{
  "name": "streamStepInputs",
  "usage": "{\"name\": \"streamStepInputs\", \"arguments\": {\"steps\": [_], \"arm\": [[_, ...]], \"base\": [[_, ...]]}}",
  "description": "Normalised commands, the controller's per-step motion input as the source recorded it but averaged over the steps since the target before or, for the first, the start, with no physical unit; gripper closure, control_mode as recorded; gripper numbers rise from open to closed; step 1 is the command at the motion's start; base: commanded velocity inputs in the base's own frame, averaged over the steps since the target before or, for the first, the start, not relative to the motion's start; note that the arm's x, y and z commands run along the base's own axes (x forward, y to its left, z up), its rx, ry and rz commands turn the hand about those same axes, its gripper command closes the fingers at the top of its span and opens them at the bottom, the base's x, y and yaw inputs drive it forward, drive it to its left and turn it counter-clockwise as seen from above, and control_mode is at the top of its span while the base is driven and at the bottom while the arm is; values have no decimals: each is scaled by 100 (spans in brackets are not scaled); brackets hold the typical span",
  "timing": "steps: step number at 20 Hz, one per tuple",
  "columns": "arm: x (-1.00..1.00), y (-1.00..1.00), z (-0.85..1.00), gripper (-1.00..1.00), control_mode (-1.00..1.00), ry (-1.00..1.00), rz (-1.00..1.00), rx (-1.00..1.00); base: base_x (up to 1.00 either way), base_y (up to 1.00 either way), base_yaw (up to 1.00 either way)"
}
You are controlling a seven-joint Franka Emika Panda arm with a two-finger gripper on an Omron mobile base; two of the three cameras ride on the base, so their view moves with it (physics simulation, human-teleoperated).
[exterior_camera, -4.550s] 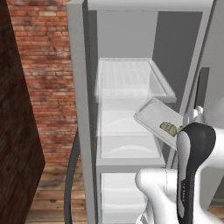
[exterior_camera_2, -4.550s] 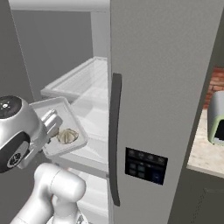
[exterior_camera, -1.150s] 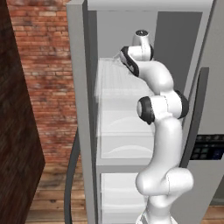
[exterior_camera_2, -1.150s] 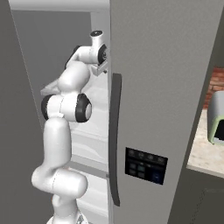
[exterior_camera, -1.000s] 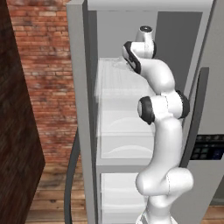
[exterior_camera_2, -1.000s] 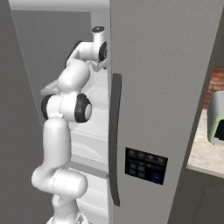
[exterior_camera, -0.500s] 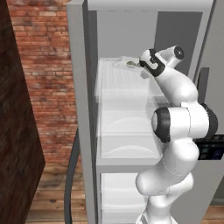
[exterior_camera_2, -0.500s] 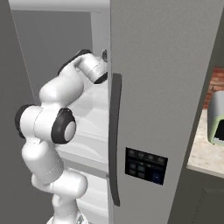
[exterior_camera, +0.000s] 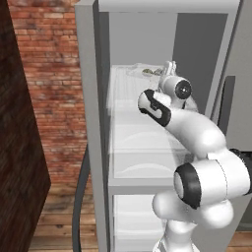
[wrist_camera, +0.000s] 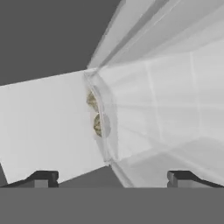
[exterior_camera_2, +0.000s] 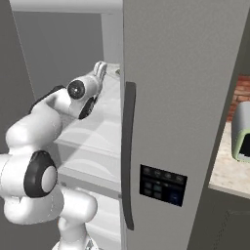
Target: Place two dumplings into each of the tupperware containers and then place the containers in the fridge.
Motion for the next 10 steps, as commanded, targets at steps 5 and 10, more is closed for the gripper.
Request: {"name": "streamStepInputs", "arguments": {"steps": [5, 10], "arm": [[-100, -4, 84, -100, -100, 1, 0, -71], [-100, -37, 41, -100, -100, 18, 11, -59]], "base": [[0, 0, 0], [0, 0, 0]]}}
